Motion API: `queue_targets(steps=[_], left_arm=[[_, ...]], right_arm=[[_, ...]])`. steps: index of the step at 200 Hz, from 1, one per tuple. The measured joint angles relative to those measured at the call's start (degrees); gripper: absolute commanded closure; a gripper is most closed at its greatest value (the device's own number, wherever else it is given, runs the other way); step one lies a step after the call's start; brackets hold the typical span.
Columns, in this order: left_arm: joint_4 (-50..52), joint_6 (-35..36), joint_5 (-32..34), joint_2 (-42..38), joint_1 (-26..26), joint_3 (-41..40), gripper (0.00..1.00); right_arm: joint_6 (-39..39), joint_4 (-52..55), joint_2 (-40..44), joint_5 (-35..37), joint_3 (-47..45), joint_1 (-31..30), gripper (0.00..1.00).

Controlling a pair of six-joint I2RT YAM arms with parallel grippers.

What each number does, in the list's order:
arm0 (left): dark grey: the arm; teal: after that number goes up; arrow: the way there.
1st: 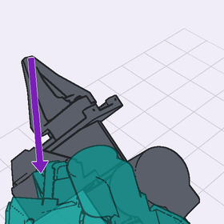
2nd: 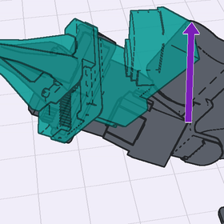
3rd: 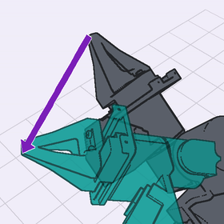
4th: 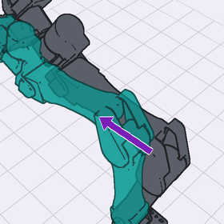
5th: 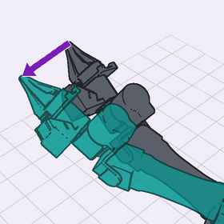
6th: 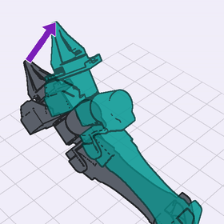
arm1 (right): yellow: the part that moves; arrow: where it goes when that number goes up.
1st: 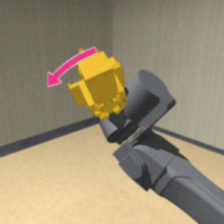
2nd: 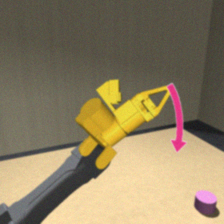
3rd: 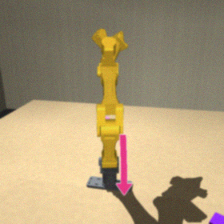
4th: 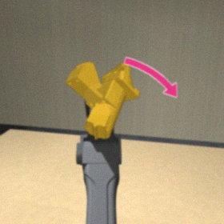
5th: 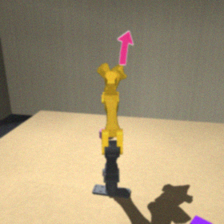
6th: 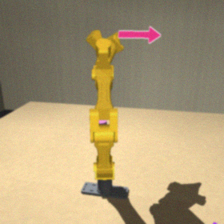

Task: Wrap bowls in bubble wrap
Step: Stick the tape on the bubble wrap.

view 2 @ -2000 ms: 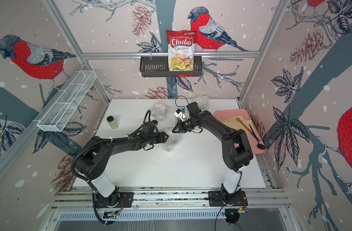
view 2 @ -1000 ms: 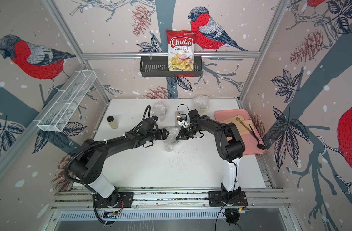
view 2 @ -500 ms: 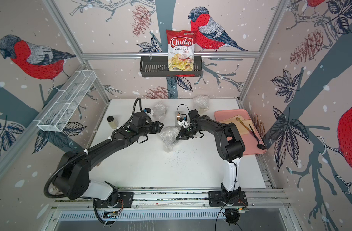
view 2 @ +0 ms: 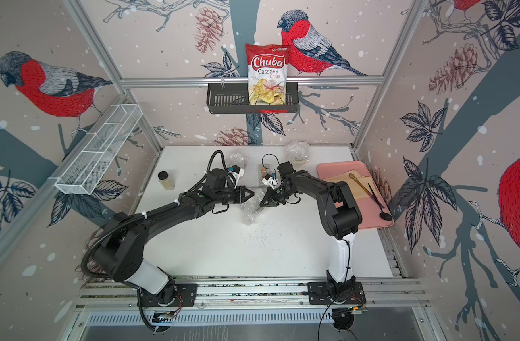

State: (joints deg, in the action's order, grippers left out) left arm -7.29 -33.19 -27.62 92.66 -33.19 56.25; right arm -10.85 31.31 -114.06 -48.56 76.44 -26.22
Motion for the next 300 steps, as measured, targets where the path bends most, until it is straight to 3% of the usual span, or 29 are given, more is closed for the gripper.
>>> queue_targets(steps=[94,167,300], left_arm=[[-6.2,-1.1,-0.8,16.2,-0.3,3.8,0.94],[-14.9,-1.5,-2.3,19.5,0.5,2.5,0.94],[-14.4,-1.3,-2.1,19.3,0.5,2.6,0.94]], right_arm=[[0.0,0.0,0.1,0.1,0.0,0.1,0.93],[0.0,-1.3,0.4,-0.9,0.0,0.8,0.93],[-1.1,-1.6,3.2,-2.8,-4.1,2.8,0.93]])
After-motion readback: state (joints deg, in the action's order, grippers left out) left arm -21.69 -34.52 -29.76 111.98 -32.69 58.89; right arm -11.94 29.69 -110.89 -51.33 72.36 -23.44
